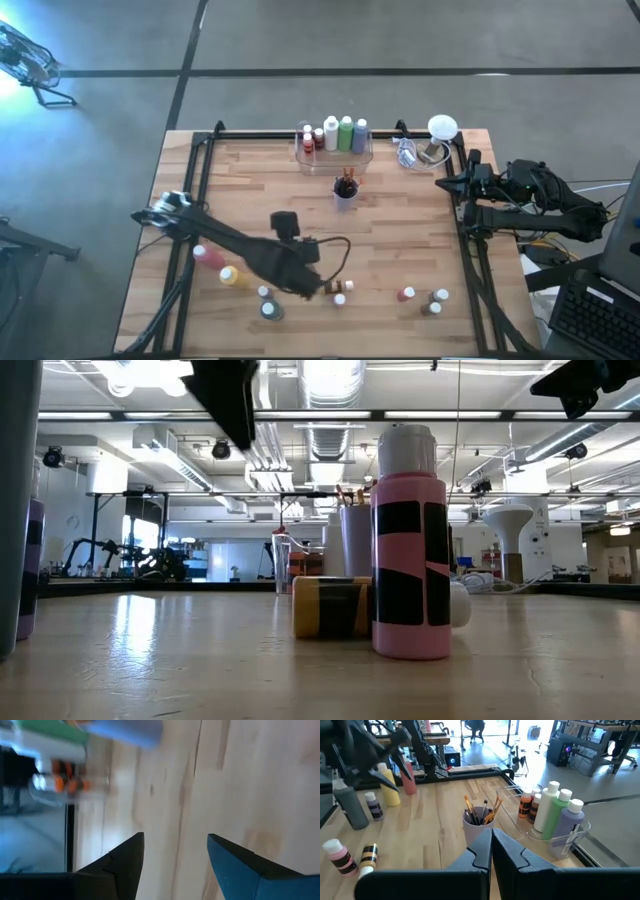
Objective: Pick & Place Paint Supplies
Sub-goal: Put the yellow black paint bottle into the transparent bin
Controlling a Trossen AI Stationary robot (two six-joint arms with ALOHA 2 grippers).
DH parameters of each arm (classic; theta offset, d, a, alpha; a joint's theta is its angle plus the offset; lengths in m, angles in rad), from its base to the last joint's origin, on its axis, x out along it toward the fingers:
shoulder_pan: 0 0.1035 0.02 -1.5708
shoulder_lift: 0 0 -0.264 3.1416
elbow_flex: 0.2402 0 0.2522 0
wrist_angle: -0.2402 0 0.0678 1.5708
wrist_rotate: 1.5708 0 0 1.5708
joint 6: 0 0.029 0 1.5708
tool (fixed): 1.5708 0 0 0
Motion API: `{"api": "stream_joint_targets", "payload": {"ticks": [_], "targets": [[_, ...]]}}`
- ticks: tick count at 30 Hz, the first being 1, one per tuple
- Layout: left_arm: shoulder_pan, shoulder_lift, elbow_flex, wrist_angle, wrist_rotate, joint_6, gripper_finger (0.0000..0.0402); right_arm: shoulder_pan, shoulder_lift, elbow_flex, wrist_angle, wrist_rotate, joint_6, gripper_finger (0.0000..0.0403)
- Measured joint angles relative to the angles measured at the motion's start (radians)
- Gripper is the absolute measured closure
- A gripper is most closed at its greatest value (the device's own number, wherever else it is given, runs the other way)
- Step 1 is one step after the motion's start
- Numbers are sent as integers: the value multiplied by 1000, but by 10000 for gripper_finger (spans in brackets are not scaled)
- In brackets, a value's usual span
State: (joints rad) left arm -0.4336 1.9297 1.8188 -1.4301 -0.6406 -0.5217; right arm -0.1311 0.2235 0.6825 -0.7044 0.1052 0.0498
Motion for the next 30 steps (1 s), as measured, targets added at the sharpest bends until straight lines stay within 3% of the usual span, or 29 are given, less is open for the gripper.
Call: {"api": "stream_joint_targets", "payload": {"ticks": [4, 8, 11, 16, 18, 26, 30], "targets": [[-45, -174, -152, 206, -49, 47, 179, 0, 2, 0, 48, 0, -17, 394], [-82, -385, -388, 495, -76, 141, 179, 0, 17, 0, 159, -33, 13, 394], [-94, -559, -586, 717, -73, 204, 179, 0, 51, 0, 245, -160, -16, 394], [-93, -835, -918, 1087, 7, 335, 179, 0, 176, 3, 414, -552, -27, 394], [-92, -936, -1034, 1219, 31, 390, 179, 3, 255, 13, 422, -608, -26, 394], [-92, -1288, -1378, 1482, 45, 466, 179, 79, 553, 57, 360, -503, -80, 394], [-92, -1417, -1476, 1493, 39, 468, 179, 227, 647, 55, 356, -263, -94, 394]]}}
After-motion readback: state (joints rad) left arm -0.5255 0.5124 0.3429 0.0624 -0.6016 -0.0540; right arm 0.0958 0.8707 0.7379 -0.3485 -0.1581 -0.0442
